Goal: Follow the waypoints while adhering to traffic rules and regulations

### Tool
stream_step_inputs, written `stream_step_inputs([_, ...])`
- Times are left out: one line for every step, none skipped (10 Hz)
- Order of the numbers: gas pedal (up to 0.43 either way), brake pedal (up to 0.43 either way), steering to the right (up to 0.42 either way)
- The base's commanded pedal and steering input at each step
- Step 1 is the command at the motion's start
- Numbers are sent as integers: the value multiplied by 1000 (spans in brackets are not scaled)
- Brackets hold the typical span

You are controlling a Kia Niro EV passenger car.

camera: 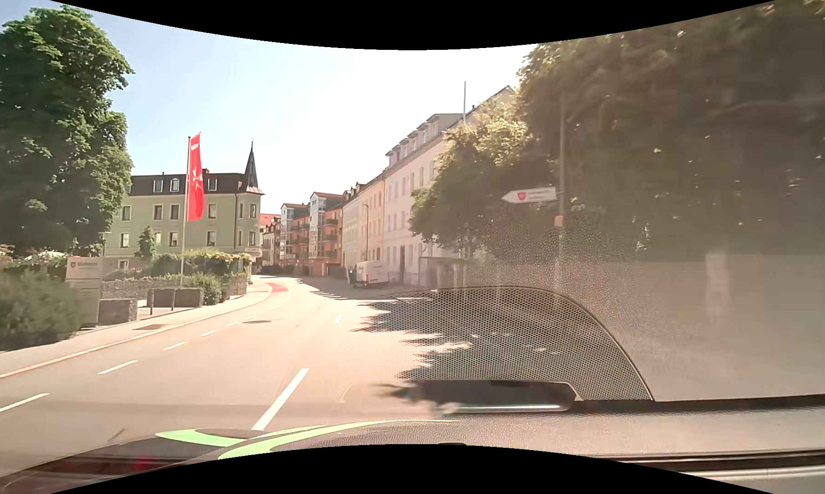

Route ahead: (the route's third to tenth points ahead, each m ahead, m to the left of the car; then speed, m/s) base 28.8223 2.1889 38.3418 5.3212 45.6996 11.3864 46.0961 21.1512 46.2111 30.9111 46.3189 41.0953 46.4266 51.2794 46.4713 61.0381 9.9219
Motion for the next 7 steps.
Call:
stream_step_inputs([0,165,-58])
stream_step_inputs([0,171,-56])
stream_step_inputs([0,189,-56])
stream_step_inputs([0,201,-55])
stream_step_inputs([0,207,-54])
stream_step_inputs([0,213,-53])
stream_step_inputs([0,213,-52])
